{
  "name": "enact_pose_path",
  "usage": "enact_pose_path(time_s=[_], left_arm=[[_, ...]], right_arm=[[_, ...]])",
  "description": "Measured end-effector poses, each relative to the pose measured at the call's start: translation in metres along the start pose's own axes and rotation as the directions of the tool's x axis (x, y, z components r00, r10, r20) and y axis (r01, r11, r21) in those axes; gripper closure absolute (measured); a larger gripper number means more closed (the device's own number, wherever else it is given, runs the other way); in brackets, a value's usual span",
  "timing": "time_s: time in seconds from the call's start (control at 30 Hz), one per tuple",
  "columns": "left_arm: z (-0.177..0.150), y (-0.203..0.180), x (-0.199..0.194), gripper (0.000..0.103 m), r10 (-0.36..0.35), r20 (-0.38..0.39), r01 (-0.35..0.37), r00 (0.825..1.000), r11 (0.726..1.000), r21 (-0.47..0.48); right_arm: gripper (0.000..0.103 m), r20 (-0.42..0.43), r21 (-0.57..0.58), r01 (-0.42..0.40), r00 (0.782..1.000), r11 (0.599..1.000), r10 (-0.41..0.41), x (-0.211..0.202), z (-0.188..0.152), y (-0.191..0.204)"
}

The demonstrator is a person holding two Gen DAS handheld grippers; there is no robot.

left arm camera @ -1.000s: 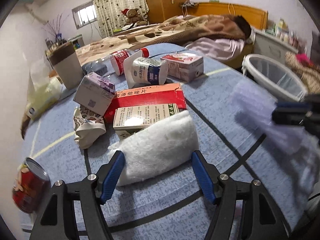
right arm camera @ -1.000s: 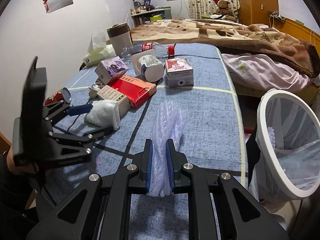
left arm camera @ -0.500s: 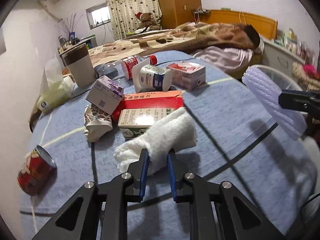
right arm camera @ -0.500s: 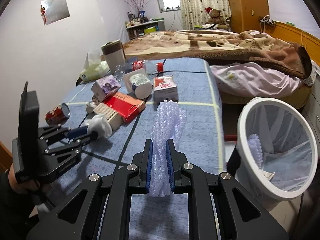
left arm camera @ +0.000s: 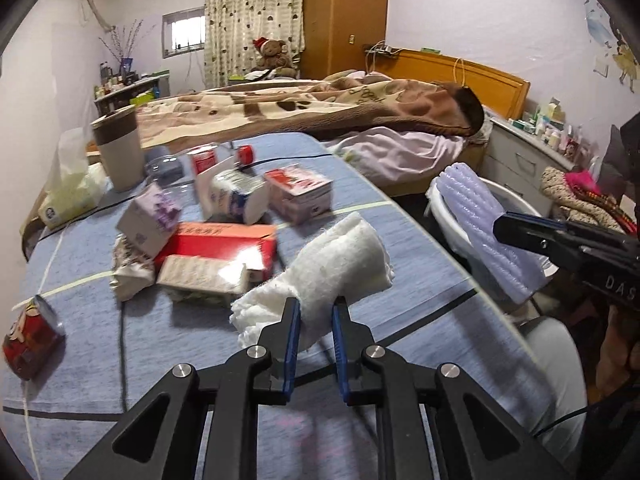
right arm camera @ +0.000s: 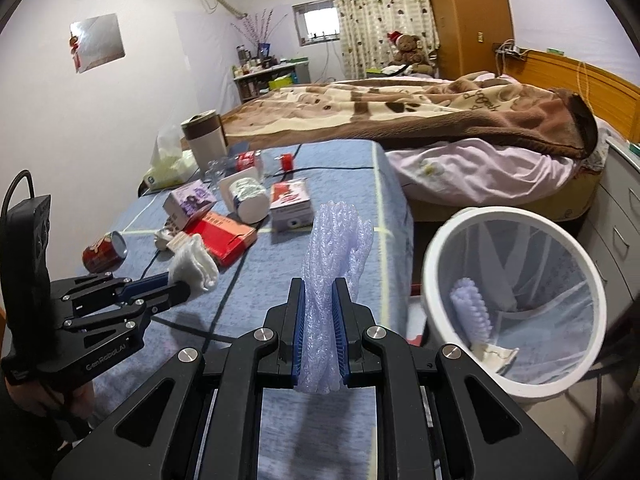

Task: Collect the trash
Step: 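Move both items over the mesh bin and open both grippers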

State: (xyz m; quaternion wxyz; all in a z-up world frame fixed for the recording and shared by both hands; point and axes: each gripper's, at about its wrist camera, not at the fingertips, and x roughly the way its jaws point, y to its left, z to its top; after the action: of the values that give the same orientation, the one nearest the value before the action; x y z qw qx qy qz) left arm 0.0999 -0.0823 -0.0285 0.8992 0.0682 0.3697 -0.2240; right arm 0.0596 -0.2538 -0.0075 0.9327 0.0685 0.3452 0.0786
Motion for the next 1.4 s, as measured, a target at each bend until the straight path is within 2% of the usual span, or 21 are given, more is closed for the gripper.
enact_pose_path(time_s=[0.5,0.97,1.23,1.4], left_arm=[[0.034,-0.067,0.036,0.087,-0.155,-0.025,0.156,0.988,0.987,0.035],[0.061,-0.140,0.084,0.087,-0.303,-0.080,0.310,0.950,0.946,0.097],[0.072,-0.158,0.111,0.086,-0.361,-0.112,0.370,0.926,0.926,0.079],[0.076,-0.163,0.120,0.086,-0.373,-0.119,0.383,0.920,0.921,0.072]], right_arm=[[0.089,0.023,0.100,0.115,0.993,0.988,-0.118,-0.017,-0.007,-0.055],[0.089,-0.019,0.200,0.226,0.974,0.953,-0.227,-0.020,-0.017,-0.106],[0.089,-0.036,0.226,0.246,0.969,0.943,-0.245,-0.020,-0.021,-0.123],[0.089,-0.053,0.245,0.256,0.967,0.935,-0.250,-0.018,-0.023,-0.132]])
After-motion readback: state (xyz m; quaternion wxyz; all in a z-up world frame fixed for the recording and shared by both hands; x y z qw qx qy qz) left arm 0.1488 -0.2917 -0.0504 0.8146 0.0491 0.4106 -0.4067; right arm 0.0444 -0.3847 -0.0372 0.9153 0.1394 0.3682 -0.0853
